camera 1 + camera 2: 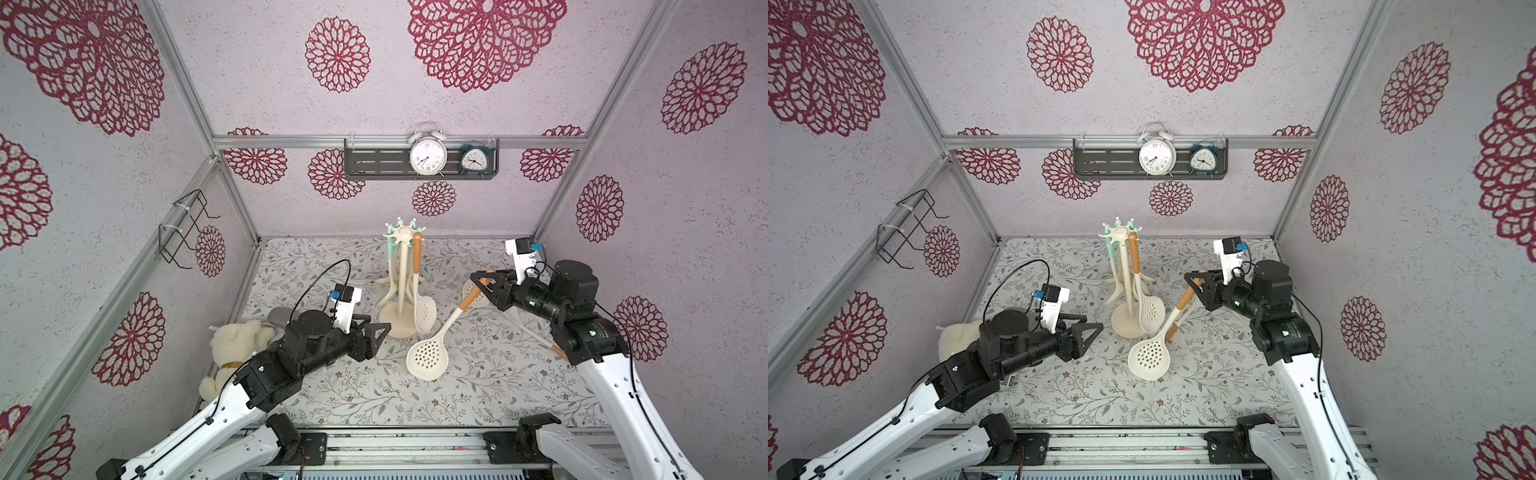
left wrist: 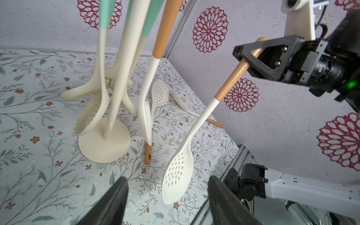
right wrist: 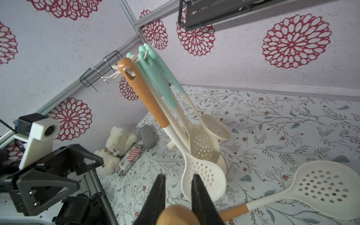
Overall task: Hang the skimmer on the kitchen utensil rack
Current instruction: Pick up the skimmer from the center of the board.
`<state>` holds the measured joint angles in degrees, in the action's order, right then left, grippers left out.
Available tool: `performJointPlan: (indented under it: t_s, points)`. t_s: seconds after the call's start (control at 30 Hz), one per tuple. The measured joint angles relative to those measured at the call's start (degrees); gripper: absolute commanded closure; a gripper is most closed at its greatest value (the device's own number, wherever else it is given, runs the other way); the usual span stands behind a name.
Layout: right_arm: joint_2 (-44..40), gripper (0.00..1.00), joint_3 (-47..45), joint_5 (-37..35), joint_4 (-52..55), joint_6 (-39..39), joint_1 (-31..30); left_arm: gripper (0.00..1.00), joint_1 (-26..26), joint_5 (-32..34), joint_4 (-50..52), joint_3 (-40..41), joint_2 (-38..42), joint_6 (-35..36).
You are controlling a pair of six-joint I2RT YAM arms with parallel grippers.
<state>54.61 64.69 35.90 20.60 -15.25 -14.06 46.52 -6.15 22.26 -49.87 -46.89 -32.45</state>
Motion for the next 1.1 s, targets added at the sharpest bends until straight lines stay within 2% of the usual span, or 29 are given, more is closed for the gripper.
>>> performJointPlan:
  t_s: [0.2, 0.4, 0.73, 0.87, 1.0, 1.03, 1.07, 1.1]
  points:
    - [3.02, 1.0, 4.55, 2.67, 1.95, 2.6, -8.81, 0.08, -0.46, -12.2, -2.4, -0.02, -3.89, 1.22]
    - [6.51, 1.0, 8.81, 7.78, -1.03, 2.51, -14.69, 0.08, -0.46, -20.98, -5.62, -0.48, -7.32, 2.78]
    - [12.85, 1.0, 14.19, 12.09, -7.06, 0.04, -18.88, 0.41, -0.55, -25.07, -5.62, -4.48, -12.17, 7.8]
    - [13.14, 1.0, 15.04, 13.81, -7.96, -1.14, -19.1, 0.62, -0.57, -25.75, -5.64, -4.48, -12.37, 8.81]
    - [13.18, 1.0, 15.26, 14.29, -8.52, -3.74, -19.28, 0.96, -0.68, -27.02, -6.38, -4.26, -12.17, 11.06]
    - [13.42, 1.0, 15.32, 14.64, -8.61, -5.73, -19.28, 1.0, -0.28, -27.65, -7.04, -4.2, -12.02, 12.44]
    - [13.6, 1.0, 15.32, 15.21, -8.72, -6.64, -19.26, 1.0, 0.24, -27.61, -6.97, -4.13, -11.82, 12.66]
    - [13.6, 0.94, 15.32, 14.45, -9.09, -7.1, -19.3, 1.0, 0.02, -27.5, -6.95, -3.98, -11.72, 12.85]
